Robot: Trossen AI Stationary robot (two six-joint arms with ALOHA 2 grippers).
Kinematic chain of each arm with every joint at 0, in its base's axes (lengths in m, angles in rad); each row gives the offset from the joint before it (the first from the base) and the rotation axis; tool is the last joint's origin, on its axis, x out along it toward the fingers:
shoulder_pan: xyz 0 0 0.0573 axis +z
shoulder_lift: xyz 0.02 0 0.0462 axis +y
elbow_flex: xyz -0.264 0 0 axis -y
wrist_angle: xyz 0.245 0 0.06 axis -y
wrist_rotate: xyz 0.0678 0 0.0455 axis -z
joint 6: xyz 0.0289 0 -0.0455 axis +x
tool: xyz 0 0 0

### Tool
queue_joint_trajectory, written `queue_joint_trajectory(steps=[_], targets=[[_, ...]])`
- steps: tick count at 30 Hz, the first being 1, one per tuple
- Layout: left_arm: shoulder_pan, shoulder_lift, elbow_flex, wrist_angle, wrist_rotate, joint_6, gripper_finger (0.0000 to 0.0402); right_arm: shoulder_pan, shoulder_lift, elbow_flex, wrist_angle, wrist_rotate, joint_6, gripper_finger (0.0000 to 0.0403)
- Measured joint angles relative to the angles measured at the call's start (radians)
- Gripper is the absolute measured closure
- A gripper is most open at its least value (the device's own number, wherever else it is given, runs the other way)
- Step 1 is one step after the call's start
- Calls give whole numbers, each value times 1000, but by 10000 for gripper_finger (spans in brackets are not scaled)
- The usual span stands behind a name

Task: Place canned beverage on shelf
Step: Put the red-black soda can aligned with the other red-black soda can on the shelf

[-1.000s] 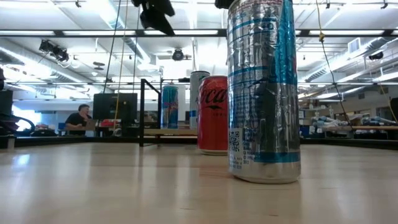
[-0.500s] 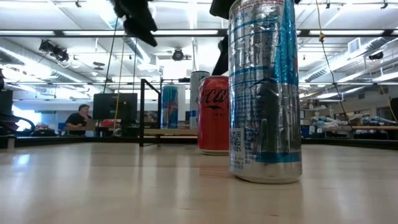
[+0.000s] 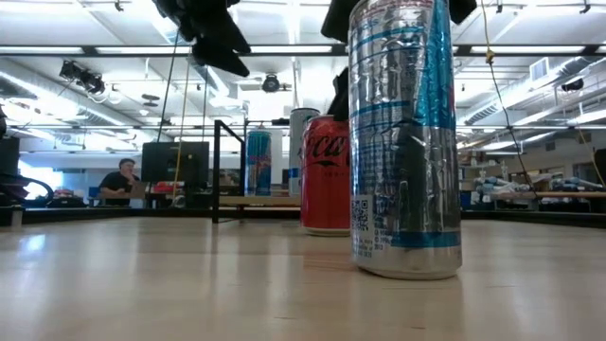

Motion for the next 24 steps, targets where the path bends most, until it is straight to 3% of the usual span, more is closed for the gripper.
queue_joint_trajectory(steps=[19,24], targets=[[34,1,-35,84,0,31,83,0,1,-115,172,16,0,11],[39,1,-35,84,0,32,83,0,1,-115,178,16,1,36]])
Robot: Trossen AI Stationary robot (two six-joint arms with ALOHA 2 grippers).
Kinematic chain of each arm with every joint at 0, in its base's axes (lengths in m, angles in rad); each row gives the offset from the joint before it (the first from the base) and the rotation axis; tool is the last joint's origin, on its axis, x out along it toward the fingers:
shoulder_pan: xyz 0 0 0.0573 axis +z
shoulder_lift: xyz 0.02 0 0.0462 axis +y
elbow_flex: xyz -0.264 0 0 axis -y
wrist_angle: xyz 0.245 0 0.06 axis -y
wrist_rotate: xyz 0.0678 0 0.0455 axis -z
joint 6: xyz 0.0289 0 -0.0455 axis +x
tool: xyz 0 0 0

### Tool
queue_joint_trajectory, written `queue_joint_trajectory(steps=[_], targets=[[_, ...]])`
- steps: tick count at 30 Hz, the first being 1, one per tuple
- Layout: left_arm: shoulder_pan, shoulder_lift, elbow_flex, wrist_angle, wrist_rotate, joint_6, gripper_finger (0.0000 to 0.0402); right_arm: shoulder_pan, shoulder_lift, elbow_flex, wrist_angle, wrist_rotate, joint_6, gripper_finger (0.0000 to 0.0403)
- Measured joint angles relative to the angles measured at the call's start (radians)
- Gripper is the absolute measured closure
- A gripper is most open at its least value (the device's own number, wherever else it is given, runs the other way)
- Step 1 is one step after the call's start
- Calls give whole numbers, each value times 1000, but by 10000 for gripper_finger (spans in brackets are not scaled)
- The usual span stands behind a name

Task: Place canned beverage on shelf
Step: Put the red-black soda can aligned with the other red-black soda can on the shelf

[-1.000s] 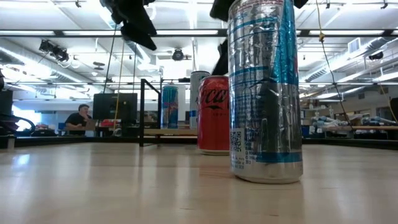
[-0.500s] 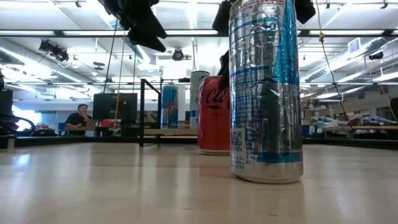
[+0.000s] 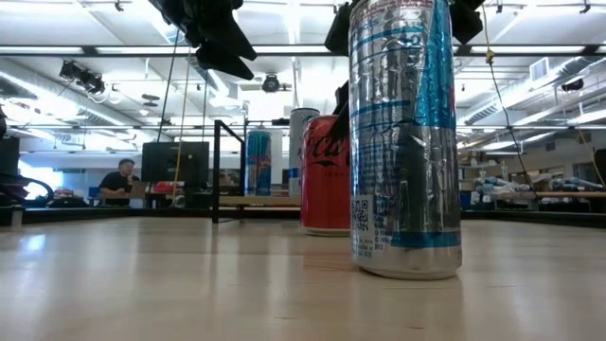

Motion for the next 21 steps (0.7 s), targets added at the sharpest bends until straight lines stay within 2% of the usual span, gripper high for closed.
queue_joint_trajectory(steps=[6,13,21], targets=[[0,0,0,0,0,3,83,0,-3,0,-2,0,7,109],[0,0,0,-7,0,3,83,0,-33,25,-55,-13,-13,111],[0,0,0,-11,0,2,83,-11,-215,83,-247,67,-84,111]])
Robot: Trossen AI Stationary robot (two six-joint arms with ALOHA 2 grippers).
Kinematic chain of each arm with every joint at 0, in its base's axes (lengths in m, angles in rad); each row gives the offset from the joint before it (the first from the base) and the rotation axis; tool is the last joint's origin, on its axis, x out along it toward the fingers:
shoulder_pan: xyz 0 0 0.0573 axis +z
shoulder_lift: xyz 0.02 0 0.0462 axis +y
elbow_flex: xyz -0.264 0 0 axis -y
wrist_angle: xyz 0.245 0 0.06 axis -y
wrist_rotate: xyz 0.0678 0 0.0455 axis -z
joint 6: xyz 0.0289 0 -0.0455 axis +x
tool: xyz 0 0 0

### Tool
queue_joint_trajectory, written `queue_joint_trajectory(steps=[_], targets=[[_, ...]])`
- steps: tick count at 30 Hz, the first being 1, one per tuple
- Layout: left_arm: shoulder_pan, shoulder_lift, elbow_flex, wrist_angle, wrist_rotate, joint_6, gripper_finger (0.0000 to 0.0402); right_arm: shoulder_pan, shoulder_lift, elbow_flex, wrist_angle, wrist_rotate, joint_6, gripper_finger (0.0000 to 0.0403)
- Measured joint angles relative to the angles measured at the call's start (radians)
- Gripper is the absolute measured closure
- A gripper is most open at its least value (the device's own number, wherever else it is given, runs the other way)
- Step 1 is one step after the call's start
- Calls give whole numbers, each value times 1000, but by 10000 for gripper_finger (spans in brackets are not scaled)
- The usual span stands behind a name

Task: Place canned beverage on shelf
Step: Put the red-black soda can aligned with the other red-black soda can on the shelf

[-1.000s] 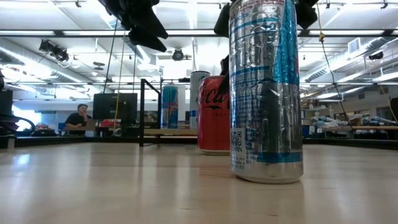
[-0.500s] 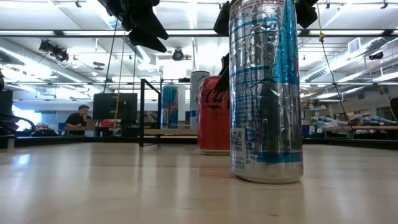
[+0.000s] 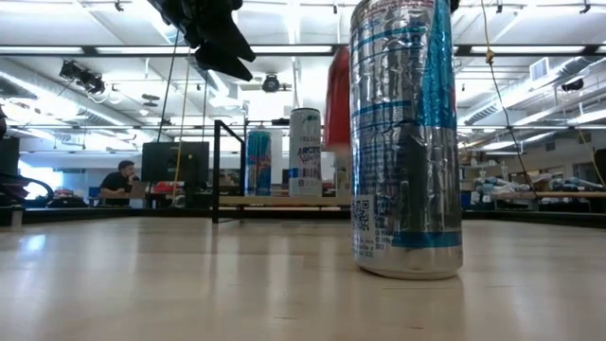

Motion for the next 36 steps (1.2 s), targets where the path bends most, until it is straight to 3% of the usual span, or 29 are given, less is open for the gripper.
queue_joint_trajectory(steps=[6,11,22,36], targets=[[-10,0,0,-13,0,-11,83,-62,-209,10,-171,89,-21,111],[-15,0,0,-12,0,-11,83,-185,-329,10,-277,117,-24,111],[-14,0,0,-8,0,-10,83,-447,-305,6,-309,-145,-149,111],[-14,0,0,-12,0,15,83,-598,-303,-164,-174,-278,-217,111]])
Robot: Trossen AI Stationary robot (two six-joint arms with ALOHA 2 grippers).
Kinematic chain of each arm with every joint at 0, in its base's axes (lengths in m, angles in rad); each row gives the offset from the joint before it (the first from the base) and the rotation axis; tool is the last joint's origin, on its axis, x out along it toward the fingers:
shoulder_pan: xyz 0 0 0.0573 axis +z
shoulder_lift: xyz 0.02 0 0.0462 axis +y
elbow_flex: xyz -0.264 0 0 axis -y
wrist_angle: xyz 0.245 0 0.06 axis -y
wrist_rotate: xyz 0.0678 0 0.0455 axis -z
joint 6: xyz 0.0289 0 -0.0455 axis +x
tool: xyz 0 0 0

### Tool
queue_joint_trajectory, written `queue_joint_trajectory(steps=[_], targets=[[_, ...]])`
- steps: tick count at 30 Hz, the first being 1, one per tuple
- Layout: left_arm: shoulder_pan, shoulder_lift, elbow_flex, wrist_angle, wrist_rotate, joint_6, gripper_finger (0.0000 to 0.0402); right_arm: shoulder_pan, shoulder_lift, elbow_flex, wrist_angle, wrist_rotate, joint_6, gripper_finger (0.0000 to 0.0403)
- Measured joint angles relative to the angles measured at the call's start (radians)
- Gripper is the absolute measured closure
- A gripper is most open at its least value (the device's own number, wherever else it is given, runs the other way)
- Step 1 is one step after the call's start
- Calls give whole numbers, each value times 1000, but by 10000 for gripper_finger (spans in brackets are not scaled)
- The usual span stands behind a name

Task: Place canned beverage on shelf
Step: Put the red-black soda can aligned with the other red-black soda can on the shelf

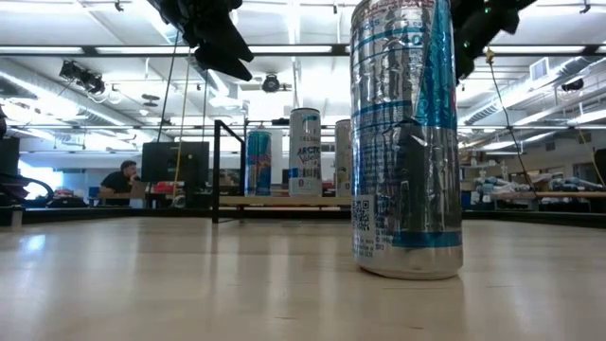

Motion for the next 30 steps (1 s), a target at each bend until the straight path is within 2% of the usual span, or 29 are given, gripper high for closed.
queue_joint_trajectory(steps=[16,22,30], targets=[[0,0,0,1,0,0,83,-110,1,-117,120,-49,-21,111],[0,0,0,1,0,0,83,-122,1,-133,132,-25,-32,111],[0,0,0,2,0,0,83,-147,13,-131,165,-57,-35,51]])
